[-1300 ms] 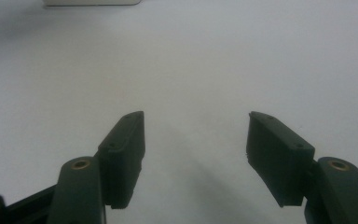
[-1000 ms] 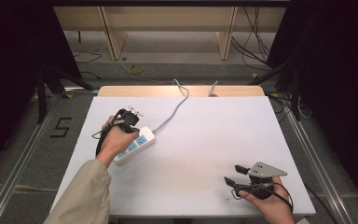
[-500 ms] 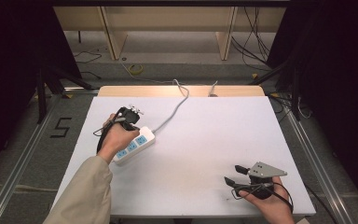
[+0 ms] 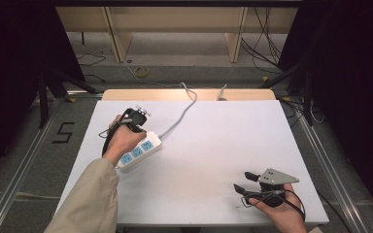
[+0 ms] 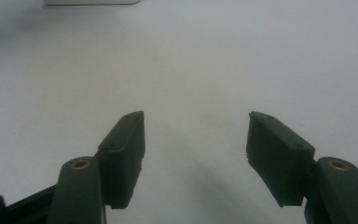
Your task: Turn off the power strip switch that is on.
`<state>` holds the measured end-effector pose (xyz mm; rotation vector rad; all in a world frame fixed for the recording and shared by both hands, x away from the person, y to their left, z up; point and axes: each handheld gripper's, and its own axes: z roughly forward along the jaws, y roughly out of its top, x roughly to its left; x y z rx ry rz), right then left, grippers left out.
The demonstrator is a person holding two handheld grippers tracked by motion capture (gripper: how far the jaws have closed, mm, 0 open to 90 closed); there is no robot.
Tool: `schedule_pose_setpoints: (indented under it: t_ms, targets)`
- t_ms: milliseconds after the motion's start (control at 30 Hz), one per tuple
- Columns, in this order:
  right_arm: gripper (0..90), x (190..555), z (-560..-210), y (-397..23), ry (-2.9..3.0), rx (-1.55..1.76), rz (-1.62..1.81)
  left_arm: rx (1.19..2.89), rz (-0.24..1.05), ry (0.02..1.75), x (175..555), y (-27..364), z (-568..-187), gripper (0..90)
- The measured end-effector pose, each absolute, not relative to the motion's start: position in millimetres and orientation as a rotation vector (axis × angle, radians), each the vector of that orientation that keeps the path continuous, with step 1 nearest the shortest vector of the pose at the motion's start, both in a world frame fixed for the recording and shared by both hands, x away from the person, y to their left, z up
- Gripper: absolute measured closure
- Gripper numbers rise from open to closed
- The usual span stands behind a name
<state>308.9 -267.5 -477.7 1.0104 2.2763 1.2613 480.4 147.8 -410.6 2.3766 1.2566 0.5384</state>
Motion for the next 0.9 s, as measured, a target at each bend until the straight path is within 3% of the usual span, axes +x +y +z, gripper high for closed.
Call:
schedule_pose_setpoints:
  t_ms: [900]
  targets:
    - [38.3,308.9,-477.8,-268.0,2.277,1.011,1.263,2.408,0.53,1.289,493.3,146.9,-417.3,89.6]
